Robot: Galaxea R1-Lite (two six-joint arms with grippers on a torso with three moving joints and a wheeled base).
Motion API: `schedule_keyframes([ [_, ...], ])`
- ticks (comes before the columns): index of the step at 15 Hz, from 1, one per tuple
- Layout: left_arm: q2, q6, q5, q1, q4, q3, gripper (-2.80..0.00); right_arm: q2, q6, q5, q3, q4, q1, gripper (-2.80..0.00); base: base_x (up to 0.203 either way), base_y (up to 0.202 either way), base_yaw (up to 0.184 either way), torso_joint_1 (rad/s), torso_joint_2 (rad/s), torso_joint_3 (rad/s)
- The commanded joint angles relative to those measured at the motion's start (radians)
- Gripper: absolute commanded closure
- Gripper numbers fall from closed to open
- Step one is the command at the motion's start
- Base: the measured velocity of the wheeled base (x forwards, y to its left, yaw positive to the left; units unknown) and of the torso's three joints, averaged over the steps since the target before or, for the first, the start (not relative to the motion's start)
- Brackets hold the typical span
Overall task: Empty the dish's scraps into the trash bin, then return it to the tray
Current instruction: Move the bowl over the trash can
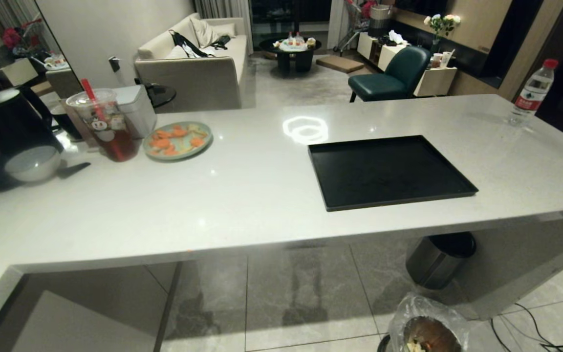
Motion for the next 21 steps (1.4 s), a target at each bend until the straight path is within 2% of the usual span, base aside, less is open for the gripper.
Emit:
schedule_keyframes([
  [1,0.001,-0.001,0.0,0.0,-0.001,0.0,0.0,0.013,0.005,0.005,-0.006,0.002,0.0,0.0,0.0,0.0,0.0,-0.163,0.48,0.297],
  [3,0.001,-0.001,0.0,0.0,-0.001,0.0,0.0,0.013,0.008,0.027,-0.012,-0.018,0.0,0.0,0.0,0.0,0.0,-0.178,0.53,0.331],
  [13,0.001,-0.001,0.0,0.0,-0.001,0.0,0.0,0.02,0.047,0.022,-0.04,-0.033,0.0,0.0,0.0,0.0,0.0,-0.148,0.52,0.37],
  [21,0.001,-0.001,0.0,-0.001,-0.001,0.0,0.0,0.069,0.049,0.022,-0.095,-0.028,-0.001,0.0,0.0,0.0,0.0,-0.059,0.47,0.399],
])
